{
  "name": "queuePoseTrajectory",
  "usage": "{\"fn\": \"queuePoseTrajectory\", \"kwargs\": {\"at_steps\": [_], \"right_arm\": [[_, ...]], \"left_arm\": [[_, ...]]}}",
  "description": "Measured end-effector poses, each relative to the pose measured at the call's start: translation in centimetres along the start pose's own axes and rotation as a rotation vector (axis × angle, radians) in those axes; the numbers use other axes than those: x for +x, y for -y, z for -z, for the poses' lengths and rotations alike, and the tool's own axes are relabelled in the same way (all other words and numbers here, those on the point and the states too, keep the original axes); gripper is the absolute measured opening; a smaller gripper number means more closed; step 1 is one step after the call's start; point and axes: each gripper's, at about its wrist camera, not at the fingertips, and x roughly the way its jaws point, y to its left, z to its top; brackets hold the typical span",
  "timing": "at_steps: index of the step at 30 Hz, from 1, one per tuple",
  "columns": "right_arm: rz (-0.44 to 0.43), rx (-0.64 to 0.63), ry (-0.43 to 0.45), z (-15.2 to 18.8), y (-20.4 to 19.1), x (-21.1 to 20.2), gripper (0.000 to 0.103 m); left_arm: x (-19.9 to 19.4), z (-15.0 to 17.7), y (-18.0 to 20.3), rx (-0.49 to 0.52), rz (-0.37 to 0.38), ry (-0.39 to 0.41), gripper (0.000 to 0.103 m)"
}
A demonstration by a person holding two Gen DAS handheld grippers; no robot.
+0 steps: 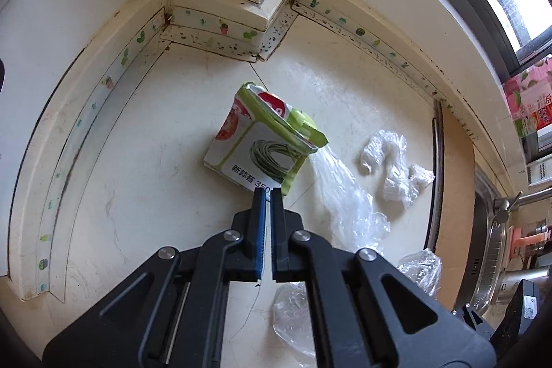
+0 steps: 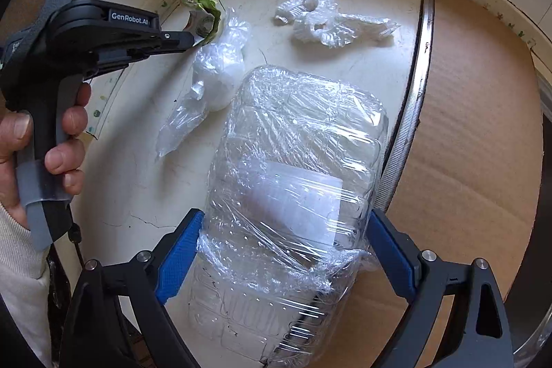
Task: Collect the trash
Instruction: 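Grasp the plastic-wrapped clear container with the right tool while the left tool reaches the snack packet, then grasp the green-and-white snack packet with the left tool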
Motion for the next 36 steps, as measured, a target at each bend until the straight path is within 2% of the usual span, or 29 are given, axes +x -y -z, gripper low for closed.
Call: {"fn": "queuePoseTrajectory", "kwargs": {"at_steps": [1,6,7,9,10,11,13,16,19,22,24,26,29,36], "right_arm": [[-0.006,0.002,0.003,-1.2,0.3,0.1,0.093],[-0.029,0.011,0.016,-1.3,1.6,-1.4,0.093],[-0.033,0.014,0.018,-1.5,1.9,-1.5,0.093],[-0.038,0.018,0.021,-1.7,2.2,-1.6,0.093],[-0.042,0.021,0.021,-1.7,2.5,-1.7,0.093],[-0.045,0.025,0.020,-1.8,2.6,-1.6,0.093],[-0.051,0.031,0.020,-2.3,2.0,-0.9,0.093],[-0.051,0.030,0.022,-2.5,2.1,-0.7,0.093],[-0.052,0.034,0.022,-2.6,1.7,-0.3,0.093],[-0.049,0.039,0.028,-2.9,1.2,0.0,0.093],[-0.051,0.043,0.030,-2.9,0.8,0.2,0.093],[-0.054,0.038,0.031,-2.9,0.8,0.1,0.093],[-0.060,0.035,0.032,-3.0,0.6,0.0,0.093],[-0.089,0.033,0.017,-3.2,0.5,0.8,0.093]], "left_arm": [[-0.1,0.0,0.0,-0.003,0.011,0.000,0.000],[-1.7,0.2,1.1,0.034,0.038,0.023,0.000],[-1.8,0.1,1.3,0.045,0.033,0.028,0.003],[-2.0,-0.3,1.6,0.056,0.022,0.038,0.023],[-2.0,-0.6,1.6,0.056,0.015,0.047,0.043],[-1.9,-0.9,1.5,0.048,0.002,0.066,0.053],[-1.7,-1.5,0.9,0.024,0.010,0.078,0.053],[-0.7,-2.1,-0.4,-0.053,0.069,0.059,0.053],[0.4,-2.0,-1.4,-0.122,0.083,0.025,0.035],[0.6,-1.6,-2.2,-0.203,0.127,0.021,0.034],[0.3,-1.4,-2.6,-0.249,0.130,0.029,0.034],[-0.3,-1.4,-2.5,-0.258,0.092,0.058,0.034],[-1.4,-1.5,-1.5,-0.164,-0.029,0.120,0.034],[-0.8,-2.0,0.0,0.030,-0.183,0.131,0.035]]}}
